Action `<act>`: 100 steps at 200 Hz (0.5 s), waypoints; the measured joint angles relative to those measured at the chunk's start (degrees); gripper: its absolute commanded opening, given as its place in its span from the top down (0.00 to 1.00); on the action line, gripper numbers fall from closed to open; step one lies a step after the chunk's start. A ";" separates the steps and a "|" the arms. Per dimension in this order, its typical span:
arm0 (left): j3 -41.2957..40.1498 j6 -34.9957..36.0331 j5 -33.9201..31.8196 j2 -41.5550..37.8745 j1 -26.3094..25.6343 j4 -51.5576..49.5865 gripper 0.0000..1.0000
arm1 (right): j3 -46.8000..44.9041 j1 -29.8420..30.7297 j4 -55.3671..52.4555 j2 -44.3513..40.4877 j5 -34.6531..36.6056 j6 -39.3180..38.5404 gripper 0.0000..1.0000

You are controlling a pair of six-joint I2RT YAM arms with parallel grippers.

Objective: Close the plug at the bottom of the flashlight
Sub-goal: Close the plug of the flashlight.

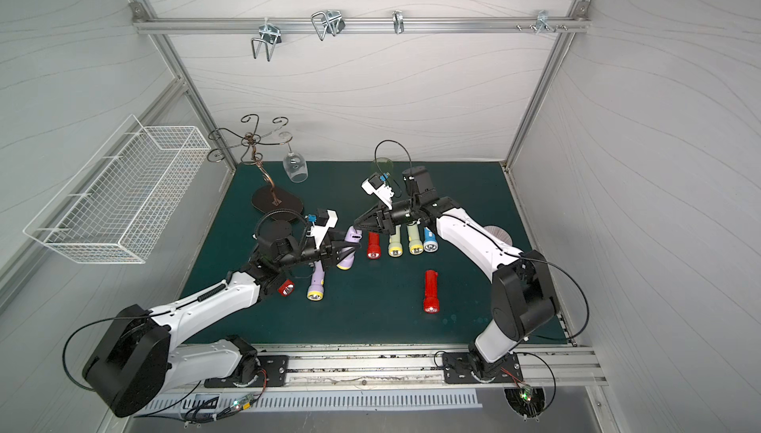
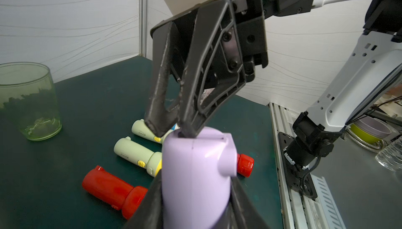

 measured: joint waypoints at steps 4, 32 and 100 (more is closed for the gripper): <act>0.00 0.02 -0.04 -0.02 0.00 -0.15 1.00 | 0.00 0.00 -0.04 0.00 0.11 0.00 0.77; -0.07 0.13 -0.26 -0.07 -0.04 -0.13 1.00 | 0.52 0.02 -1.42 -0.63 1.79 -0.28 0.75; -8.11 -0.66 -2.60 -3.58 -1.29 5.29 1.00 | -0.35 0.20 -5.66 -6.38 11.87 -1.73 0.53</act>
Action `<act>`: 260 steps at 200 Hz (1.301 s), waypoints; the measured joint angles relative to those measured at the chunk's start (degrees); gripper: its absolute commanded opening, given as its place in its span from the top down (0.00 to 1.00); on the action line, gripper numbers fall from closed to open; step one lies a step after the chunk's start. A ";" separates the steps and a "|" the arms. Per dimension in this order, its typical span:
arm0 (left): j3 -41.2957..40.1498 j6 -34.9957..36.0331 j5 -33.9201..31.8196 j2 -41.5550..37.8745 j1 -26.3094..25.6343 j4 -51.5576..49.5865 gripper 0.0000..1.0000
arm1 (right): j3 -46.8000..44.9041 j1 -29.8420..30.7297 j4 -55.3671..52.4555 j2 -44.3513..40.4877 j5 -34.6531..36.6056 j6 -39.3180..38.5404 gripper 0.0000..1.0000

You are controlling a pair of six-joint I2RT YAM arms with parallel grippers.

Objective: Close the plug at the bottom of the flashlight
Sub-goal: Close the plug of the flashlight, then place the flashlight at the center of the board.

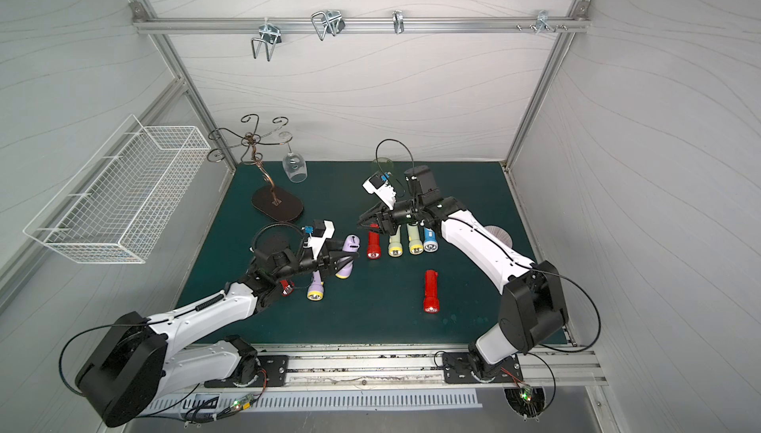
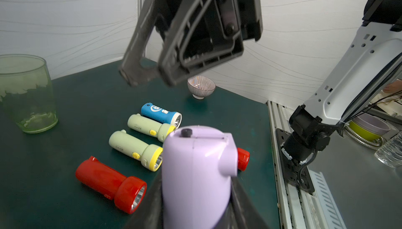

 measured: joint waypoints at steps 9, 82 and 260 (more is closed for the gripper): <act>-0.22 0.02 -1.38 -0.35 -0.09 -0.83 1.00 | -0.63 -0.17 -0.26 -1.44 1.44 0.09 0.49; 12.24 -9.38 -18.08 4.57 -0.20 -19.56 1.00 | -13.40 -0.22 2.40 -14.45 24.09 4.31 0.01; 50.21 -28.17 -38.03 41.31 -0.17 -63.95 1.00 | -18.88 -5.16 2.69 -17.03 47.95 13.29 0.01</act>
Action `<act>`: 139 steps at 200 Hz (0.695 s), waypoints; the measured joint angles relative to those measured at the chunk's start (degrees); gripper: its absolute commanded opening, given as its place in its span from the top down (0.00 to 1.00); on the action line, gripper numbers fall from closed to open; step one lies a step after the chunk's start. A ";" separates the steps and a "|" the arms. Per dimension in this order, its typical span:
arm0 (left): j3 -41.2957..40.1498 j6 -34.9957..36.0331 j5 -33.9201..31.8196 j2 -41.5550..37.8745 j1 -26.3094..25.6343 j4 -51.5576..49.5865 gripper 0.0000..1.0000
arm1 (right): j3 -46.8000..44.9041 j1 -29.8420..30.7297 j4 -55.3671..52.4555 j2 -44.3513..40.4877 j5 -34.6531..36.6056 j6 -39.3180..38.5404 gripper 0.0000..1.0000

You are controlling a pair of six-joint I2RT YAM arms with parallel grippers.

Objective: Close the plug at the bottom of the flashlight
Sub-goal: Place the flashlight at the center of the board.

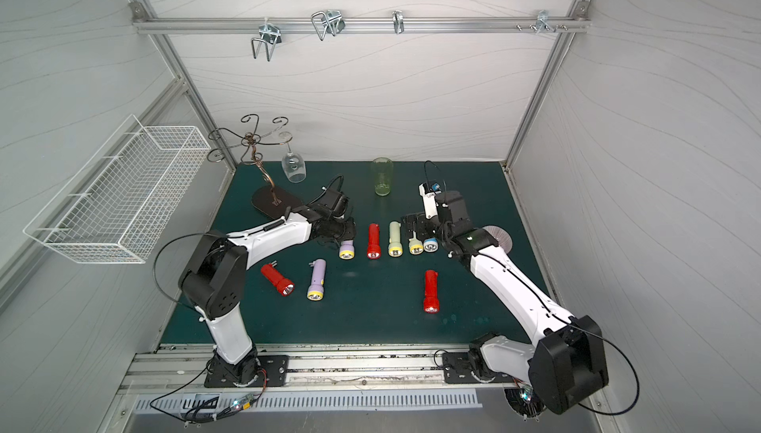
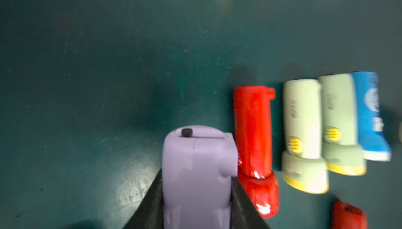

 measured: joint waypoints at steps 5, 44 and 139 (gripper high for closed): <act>1.18 0.07 -0.22 1.20 -0.02 -0.87 0.99 | 0.00 0.00 -0.07 0.00 -0.02 0.00 0.01; 7.37 1.07 -1.29 7.28 -0.02 -4.66 0.88 | 0.00 0.00 -0.31 0.00 -0.81 0.00 0.01; 14.53 2.54 -1.46 14.45 -0.02 -9.33 0.47 | 0.00 0.00 -0.72 0.00 0.28 0.00 0.01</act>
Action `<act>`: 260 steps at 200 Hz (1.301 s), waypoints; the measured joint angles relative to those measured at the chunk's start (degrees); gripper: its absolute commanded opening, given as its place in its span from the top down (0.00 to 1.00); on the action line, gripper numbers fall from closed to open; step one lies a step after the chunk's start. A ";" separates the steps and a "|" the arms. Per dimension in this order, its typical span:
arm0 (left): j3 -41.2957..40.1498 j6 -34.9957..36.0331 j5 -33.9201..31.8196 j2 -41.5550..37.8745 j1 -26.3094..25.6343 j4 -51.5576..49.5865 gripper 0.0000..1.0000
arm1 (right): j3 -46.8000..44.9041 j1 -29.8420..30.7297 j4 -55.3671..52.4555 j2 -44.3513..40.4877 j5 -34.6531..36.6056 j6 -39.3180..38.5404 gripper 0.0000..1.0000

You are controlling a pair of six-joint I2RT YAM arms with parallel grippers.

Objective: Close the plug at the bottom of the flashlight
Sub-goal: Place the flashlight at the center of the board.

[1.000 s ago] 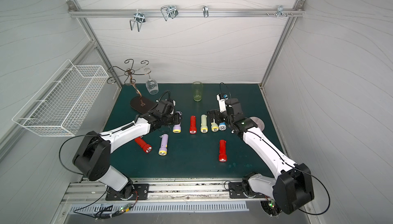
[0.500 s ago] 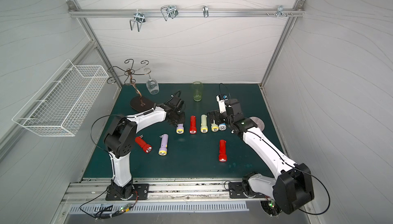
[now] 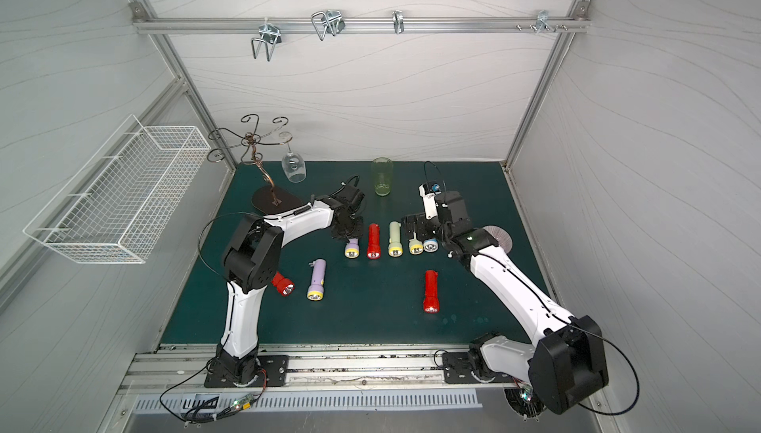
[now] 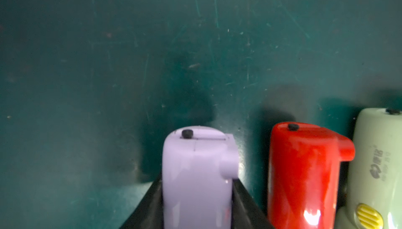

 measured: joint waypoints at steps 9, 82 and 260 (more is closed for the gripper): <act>0.00 -0.02 -0.02 0.00 0.00 -0.37 0.41 | 0.00 0.00 -0.04 0.00 0.02 0.00 0.01; 0.48 0.55 -0.74 -2.29 0.00 -2.64 0.38 | 0.00 0.00 -0.07 0.00 -0.11 -0.04 0.01; -34.29 -0.46 -3.85 -42.86 -0.02 -1.88 0.46 | 0.02 0.07 0.00 1.27 -0.68 -0.04 0.01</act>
